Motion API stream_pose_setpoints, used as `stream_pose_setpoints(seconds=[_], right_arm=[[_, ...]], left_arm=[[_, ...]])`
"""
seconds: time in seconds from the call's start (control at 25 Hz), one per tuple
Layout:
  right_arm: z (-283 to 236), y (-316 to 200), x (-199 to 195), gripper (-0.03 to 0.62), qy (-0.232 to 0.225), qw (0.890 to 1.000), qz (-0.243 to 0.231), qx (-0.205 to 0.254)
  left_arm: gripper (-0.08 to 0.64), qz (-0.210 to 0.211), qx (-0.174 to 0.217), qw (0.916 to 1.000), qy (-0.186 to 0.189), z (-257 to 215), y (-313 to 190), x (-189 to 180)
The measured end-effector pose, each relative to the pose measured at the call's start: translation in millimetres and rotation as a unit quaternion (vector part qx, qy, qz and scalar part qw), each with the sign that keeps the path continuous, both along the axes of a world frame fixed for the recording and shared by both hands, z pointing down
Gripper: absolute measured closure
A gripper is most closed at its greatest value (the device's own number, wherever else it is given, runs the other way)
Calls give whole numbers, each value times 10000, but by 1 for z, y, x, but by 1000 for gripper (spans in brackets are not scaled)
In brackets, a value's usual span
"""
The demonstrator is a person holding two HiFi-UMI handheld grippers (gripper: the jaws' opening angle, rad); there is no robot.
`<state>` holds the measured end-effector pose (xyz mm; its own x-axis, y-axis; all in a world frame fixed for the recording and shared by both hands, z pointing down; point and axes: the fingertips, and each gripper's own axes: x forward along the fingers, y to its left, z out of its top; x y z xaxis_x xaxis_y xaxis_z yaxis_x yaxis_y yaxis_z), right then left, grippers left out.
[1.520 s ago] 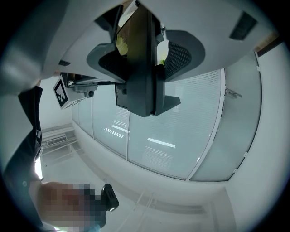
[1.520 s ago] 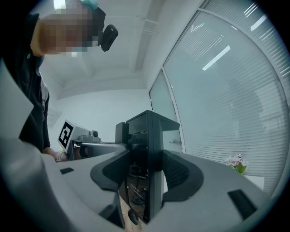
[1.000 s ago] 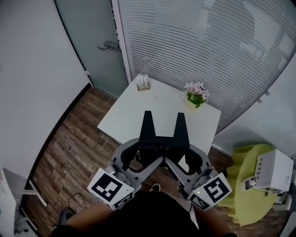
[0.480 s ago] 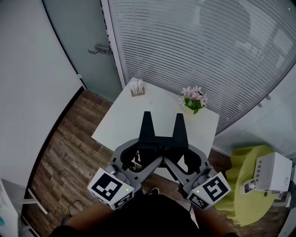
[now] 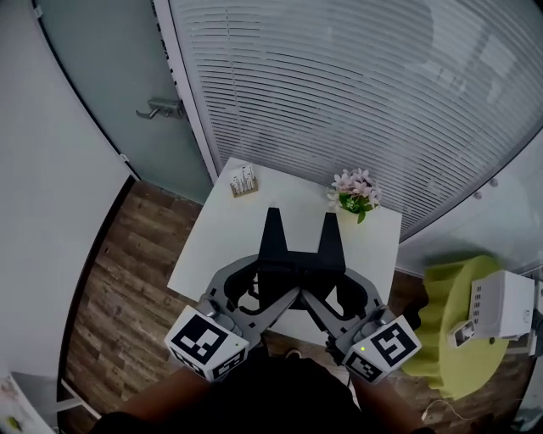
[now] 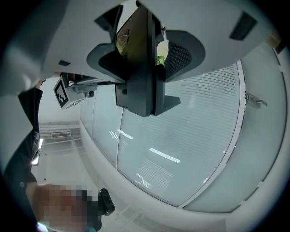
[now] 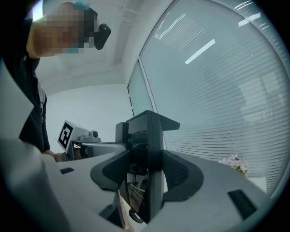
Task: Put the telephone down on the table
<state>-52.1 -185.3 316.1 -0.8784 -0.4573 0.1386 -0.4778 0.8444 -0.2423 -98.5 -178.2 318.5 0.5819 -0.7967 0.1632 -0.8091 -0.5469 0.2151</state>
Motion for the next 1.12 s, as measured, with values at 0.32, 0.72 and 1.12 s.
stream_pose_setpoints(seconds=[0.32, 0.72, 1.12], right_arm=[[17, -33, -45, 354, 114, 9983, 490, -282], [66, -53, -81, 354, 141, 9905, 991, -943], [139, -83, -67, 354, 286, 9772, 1331, -1628]], left_arm=[[291, 492, -264, 9984, 95, 17, -37, -46], [291, 973, -800, 9920, 126, 64, -63, -83], [291, 1268, -1542, 9795, 277, 138, -96, -71]])
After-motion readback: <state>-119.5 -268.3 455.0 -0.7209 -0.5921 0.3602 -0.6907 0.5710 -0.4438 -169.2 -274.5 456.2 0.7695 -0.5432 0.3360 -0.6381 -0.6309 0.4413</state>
